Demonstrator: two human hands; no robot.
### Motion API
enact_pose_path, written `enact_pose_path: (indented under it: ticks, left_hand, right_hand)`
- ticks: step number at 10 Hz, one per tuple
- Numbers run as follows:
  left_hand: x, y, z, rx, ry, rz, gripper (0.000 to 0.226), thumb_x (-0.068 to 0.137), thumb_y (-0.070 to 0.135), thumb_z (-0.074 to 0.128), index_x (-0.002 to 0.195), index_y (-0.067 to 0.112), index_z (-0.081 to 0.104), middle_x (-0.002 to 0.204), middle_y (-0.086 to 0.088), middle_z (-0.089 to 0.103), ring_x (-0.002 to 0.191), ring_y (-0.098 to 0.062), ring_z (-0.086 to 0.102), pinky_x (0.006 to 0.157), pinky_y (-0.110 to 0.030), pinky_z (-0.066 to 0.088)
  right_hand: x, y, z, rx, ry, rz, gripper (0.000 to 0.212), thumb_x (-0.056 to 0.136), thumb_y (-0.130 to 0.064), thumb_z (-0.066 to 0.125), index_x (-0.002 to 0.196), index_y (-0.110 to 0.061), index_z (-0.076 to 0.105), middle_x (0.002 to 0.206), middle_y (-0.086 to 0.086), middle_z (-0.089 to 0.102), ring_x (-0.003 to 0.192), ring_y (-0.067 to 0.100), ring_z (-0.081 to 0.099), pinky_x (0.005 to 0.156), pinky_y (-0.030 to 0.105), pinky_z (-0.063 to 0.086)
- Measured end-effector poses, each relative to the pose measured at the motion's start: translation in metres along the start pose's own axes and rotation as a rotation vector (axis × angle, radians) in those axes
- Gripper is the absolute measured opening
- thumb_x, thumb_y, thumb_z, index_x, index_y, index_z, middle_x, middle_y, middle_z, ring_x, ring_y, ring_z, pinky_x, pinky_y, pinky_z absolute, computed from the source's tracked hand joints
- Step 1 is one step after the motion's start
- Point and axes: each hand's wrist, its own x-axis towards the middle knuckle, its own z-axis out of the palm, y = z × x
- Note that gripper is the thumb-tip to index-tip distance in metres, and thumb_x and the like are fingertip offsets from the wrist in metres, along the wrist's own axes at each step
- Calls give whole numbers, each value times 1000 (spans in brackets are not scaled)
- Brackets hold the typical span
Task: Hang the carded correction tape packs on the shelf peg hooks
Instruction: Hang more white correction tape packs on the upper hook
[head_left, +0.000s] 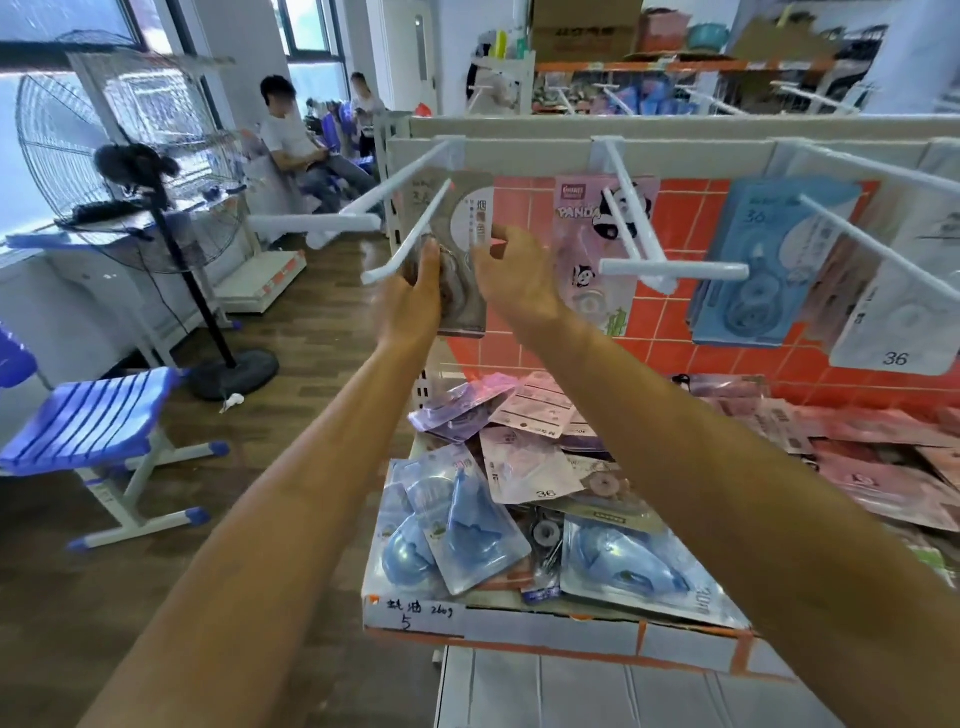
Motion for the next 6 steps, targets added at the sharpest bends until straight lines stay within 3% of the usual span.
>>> enact_pose_path:
  ticks: [1,2,3,4,5,6]
  left_hand:
    - [7,-4,2,58,-28,14,44,96,53,44,101,12,59,86,-1,61,75,-13,56,72,-18,49]
    - [2,-13,1,141,-87,20,49,98,51,39,114,9,59,109,-8,63,95,-20,55,84,-32,44]
    - [-10,-29,-1,206,-144,-12,54,99,48,39,129,6,51,121,-9,59,112,-24,54,88,-32,41]
    - [-29,-46,-1,294,-165,-70,52,99,43,43,131,2,45,125,-15,56,117,-30,51,93,-35,41]
    - [-53,-66,2,443,-284,-46,45,94,37,47,119,1,54,116,-20,58,109,-35,54,89,-39,45]
    - [-82,-79,2,551,-377,38,30,91,31,51,102,5,61,101,-16,63,92,-31,58,71,-32,40]
  right_hand:
    - [0,2,-1,-19,-58,14,34,92,-24,51,120,-6,57,119,16,61,113,30,56,103,45,41]
    - [-17,1,-5,-88,-171,40,38,98,-16,43,130,3,48,134,23,50,128,36,43,110,46,29]
    - [-26,20,1,-116,-56,23,35,95,-16,50,125,2,51,120,21,59,113,35,56,99,45,45]
    - [-54,36,-5,-138,-140,15,41,93,-8,50,133,-4,46,126,16,58,112,31,56,92,32,43]
    - [-77,60,-11,-222,-245,11,45,95,-13,50,140,-7,43,137,13,52,125,28,49,100,30,37]
    - [-98,81,-16,-278,-290,20,41,93,-13,53,134,-8,51,137,10,53,128,25,46,103,29,32]
